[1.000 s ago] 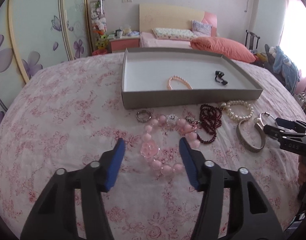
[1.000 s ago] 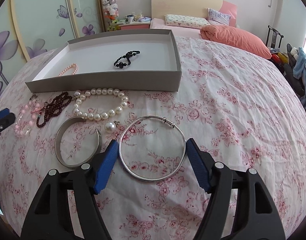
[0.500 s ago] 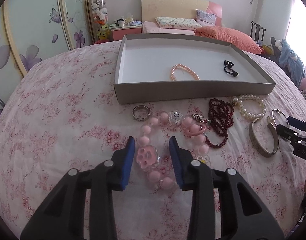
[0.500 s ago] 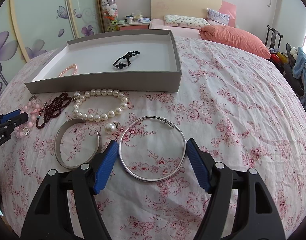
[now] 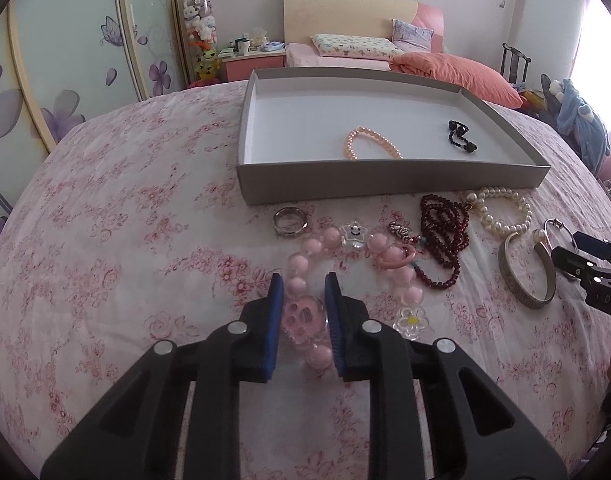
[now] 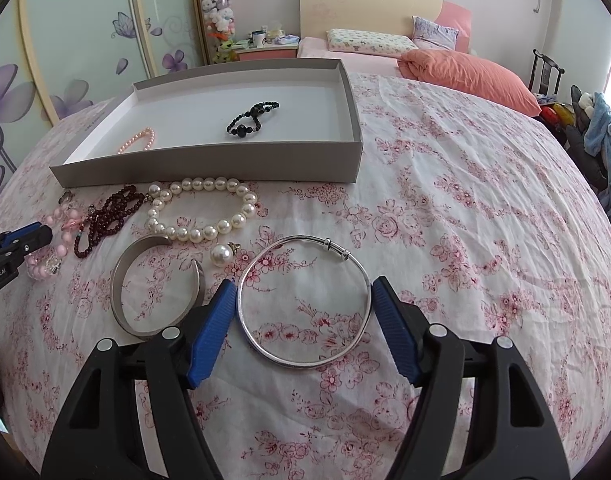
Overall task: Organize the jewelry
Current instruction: 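Lift the silver hoop bangle with the right tool while the left tool lifts the pink crystal bracelet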
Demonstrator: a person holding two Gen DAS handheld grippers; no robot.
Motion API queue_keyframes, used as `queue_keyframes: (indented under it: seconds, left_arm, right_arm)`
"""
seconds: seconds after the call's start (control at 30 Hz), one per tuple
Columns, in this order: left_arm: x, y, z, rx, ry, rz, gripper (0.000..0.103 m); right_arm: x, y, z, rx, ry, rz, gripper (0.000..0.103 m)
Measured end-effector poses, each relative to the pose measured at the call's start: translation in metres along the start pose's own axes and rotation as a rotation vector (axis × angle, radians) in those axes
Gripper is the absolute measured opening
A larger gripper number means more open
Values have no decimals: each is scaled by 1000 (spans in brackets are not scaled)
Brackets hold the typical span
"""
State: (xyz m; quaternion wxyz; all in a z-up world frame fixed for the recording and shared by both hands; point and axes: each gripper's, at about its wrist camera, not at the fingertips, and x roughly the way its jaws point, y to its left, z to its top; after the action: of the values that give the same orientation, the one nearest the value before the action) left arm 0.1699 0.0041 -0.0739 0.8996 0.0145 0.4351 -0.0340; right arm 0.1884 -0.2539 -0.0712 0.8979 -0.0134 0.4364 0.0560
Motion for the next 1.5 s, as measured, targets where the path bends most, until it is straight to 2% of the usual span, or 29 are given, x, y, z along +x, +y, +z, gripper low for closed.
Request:
queue_keyframes:
  seconds: [0.3, 0.33, 0.37, 0.43, 0.5, 0.53, 0.57, 0.73, 1.1, 1.3, 1.5]
  left_arm:
    - [-9, 6, -10, 26, 11, -1, 22]
    - [-9, 6, -11, 28, 11, -2, 25]
    - [-9, 5, -11, 30, 13, -6, 34]
    - [-9, 4, -12, 38, 14, -5, 42]
    - [-9, 2, -12, 48, 7, -3, 38]
    - [-9, 1, -12, 51, 5, -8, 23]
    - [-9, 1, -12, 53, 4, -3, 22]
    - [-12, 8, -12, 14, 0, -21, 21]
    - [-36, 27, -9, -85, -79, -101, 21]
    - [-48, 31, -8, -120, -121, -158, 21]
    - [-57, 33, -6, -143, -156, -183, 22]
  right_arm:
    - [-1, 2, -2, -6, 3, -8, 70]
    - [-1, 3, -2, -8, 7, -10, 70]
    - [-1, 3, -1, -8, 9, -11, 70]
    - [0, 3, -1, -6, 16, -10, 70]
    - [0, 3, -1, -8, 13, -9, 70]
    - [0, 3, -1, -9, 11, -7, 70]
    - [0, 3, -1, -9, 11, -7, 70]
    - [-1, 3, -3, 3, 4, -4, 70]
    - [-13, 1, -9, 32, -25, 13, 70]
    - [-19, 1, -9, 42, -46, 30, 70]
    - [-24, 3, -9, 50, -66, 39, 70]
